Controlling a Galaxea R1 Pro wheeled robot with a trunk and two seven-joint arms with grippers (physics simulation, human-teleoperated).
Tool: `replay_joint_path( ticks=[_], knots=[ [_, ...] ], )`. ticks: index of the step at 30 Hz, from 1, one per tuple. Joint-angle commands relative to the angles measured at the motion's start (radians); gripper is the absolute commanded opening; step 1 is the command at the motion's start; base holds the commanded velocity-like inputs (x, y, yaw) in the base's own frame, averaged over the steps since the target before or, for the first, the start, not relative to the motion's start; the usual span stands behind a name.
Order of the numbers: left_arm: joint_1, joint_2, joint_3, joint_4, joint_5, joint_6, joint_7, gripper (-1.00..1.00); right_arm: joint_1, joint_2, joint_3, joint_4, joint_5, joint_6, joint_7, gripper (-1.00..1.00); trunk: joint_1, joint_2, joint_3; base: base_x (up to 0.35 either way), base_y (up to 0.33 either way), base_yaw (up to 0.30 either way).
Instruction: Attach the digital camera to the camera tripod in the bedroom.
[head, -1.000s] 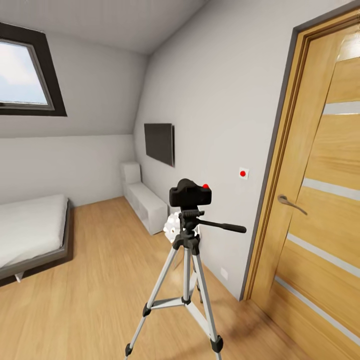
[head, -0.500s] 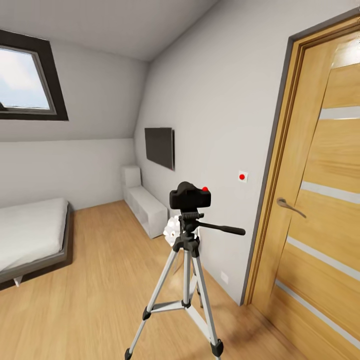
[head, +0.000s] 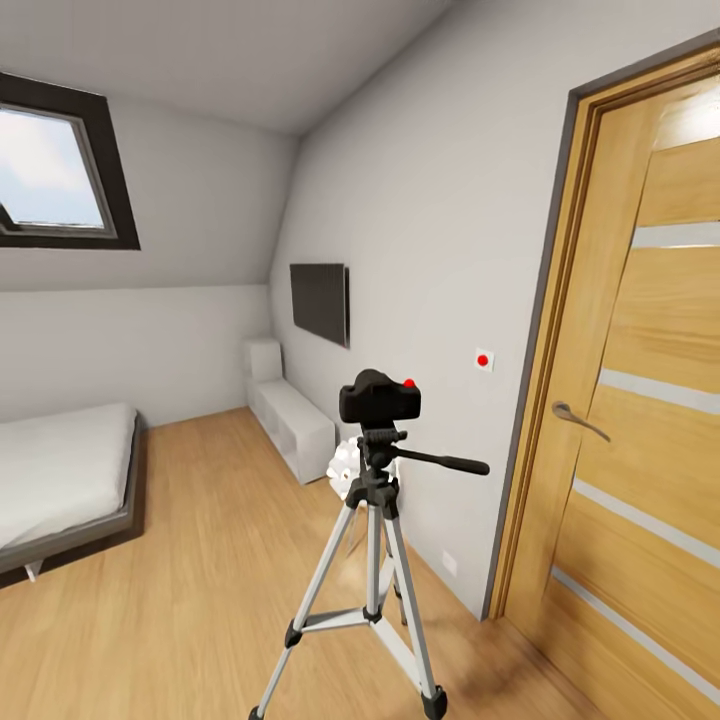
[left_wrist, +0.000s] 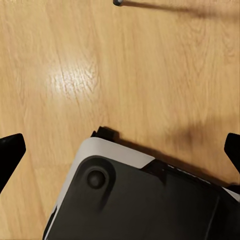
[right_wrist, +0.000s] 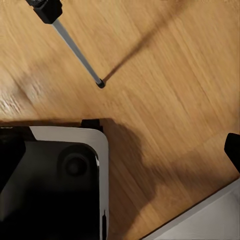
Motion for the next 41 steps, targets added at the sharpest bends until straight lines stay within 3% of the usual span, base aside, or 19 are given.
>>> replay_joint_path(
  ticks=[1,13,41],
  knots=[
    [0.0,0.0,-0.008,-0.001,0.007,0.001,0.004,1.0,-0.001,-0.001,-0.009,0.003,0.009,-0.006,0.002,1.0,0.0,-0.001,0.001,0.0,0.0,0.0],
    [0.0,0.0,-0.009,-0.001,0.007,0.001,0.004,1.0,-0.001,0.001,-0.008,0.003,0.011,-0.003,0.002,1.0,0.0,-0.001,0.014,0.0,0.0,0.0],
    [0.0,0.0,-0.009,-0.002,0.007,0.001,0.004,1.0,-0.001,0.012,-0.005,0.003,0.015,-0.01,0.008,1.0,0.0,-0.001,0.015,0.0,0.0,0.0]
  ],
)
